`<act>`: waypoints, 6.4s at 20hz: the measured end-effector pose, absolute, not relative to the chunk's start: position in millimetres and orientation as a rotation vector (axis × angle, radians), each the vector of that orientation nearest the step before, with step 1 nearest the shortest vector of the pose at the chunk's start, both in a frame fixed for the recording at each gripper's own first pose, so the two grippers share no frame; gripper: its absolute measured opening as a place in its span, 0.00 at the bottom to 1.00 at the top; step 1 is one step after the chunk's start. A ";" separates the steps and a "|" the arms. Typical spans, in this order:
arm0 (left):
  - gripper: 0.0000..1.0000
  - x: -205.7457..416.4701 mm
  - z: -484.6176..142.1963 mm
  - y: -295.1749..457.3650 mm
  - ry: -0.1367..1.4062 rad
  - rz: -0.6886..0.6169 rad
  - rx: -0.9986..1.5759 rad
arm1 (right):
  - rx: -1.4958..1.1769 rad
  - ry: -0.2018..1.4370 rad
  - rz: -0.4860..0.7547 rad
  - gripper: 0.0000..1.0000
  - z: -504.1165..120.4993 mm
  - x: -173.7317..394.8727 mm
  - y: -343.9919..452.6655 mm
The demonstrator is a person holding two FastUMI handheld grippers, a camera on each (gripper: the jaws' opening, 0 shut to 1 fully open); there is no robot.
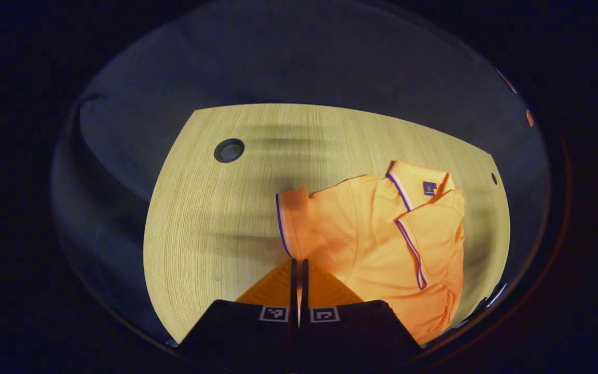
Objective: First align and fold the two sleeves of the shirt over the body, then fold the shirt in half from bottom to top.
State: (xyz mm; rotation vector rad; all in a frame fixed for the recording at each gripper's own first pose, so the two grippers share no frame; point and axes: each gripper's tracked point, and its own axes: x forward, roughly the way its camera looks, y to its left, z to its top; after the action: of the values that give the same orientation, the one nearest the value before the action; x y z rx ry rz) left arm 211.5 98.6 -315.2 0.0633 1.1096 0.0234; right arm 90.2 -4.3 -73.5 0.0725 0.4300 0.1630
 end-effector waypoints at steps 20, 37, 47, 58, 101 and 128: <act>0.01 198.1 -335.0 -106.1 1.155 -0.145 0.377 | 0.133 0.398 0.122 0.99 -68.4 59.9 -48.1; 1.00 160.0 -334.0 -176.4 1.116 -0.293 0.207 | 0.133 0.493 0.132 0.99 -97.7 56.5 -36.7; 1.00 121.7 -275.2 -63.1 0.991 -0.165 0.098 | 0.028 0.530 0.185 0.99 -116.2 62.0 43.9; 1.00 -12.0 -303.7 14.4 1.037 -0.113 0.106 | -0.111 0.751 0.169 0.99 -213.6 -13.5 69.6; 0.02 -204.8 -445.7 13.6 1.293 -0.005 0.018 | -0.256 1.164 0.065 0.07 -388.0 -140.8 48.0; 0.01 16.7 -233.0 -35.5 0.780 -0.095 0.135 | -0.086 0.731 0.161 0.00 -160.1 11.4 79.7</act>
State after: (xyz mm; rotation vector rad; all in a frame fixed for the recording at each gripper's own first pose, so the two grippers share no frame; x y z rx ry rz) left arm 16.7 -35.5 -233.0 0.1352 0.7801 -0.0948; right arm 11.4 79.7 -160.1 -0.0858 0.7311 0.1610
